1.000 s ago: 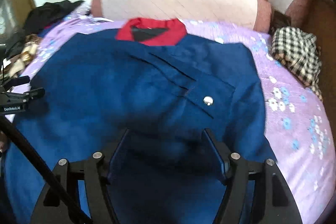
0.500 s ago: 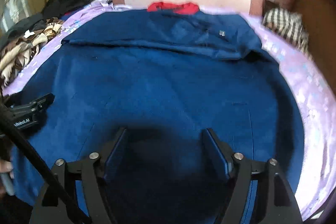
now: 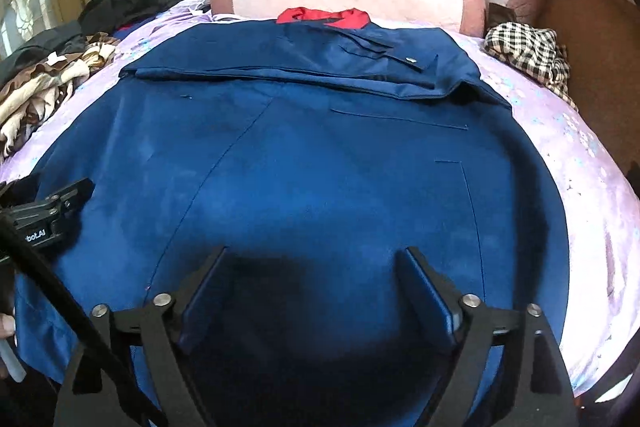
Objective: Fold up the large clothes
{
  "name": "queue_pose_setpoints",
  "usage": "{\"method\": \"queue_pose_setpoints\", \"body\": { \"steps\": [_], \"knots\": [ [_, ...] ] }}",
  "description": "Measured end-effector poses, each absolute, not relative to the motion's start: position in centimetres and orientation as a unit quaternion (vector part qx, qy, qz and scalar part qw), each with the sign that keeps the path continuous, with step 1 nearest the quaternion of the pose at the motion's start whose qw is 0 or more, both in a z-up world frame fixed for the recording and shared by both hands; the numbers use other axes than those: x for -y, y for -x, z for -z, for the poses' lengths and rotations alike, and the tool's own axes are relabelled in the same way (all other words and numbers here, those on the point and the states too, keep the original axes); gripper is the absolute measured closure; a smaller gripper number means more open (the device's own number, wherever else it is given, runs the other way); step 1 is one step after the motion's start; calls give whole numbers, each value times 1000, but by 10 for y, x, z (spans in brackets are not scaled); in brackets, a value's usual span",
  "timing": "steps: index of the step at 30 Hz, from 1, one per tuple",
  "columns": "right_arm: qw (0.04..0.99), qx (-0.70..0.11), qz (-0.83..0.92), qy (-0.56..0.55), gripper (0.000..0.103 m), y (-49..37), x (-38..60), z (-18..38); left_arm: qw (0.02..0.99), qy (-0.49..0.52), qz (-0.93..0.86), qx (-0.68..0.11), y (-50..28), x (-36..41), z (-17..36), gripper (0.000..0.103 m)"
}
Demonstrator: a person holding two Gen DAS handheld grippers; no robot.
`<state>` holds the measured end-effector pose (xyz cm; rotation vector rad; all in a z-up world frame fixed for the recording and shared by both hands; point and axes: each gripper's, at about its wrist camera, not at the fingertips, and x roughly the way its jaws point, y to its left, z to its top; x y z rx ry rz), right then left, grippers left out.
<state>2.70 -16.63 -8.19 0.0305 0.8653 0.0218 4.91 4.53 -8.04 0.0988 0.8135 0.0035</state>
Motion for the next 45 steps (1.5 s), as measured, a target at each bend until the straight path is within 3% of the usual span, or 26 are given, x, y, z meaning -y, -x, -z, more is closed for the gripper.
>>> {"method": "queue_pose_setpoints", "body": {
  "steps": [23, 33, 36, 45],
  "knots": [
    [906, -423, -14, -16, 3, -21, 168, 85, 917, -59, -4, -395, -42, -44, 80, 8],
    [883, -465, -63, -7, 3, 1, 174, 79, 886, -3, 51, -460, -15, -82, 73, 8],
    [879, -464, -95, -56, 8, 18, 196, 67, 876, 51, 73, -474, -6, -106, 64, 8],
    [867, -433, -30, -245, 8, 64, 325, 45, 852, 138, 100, -495, 11, -163, 53, 8]
  ]
}}
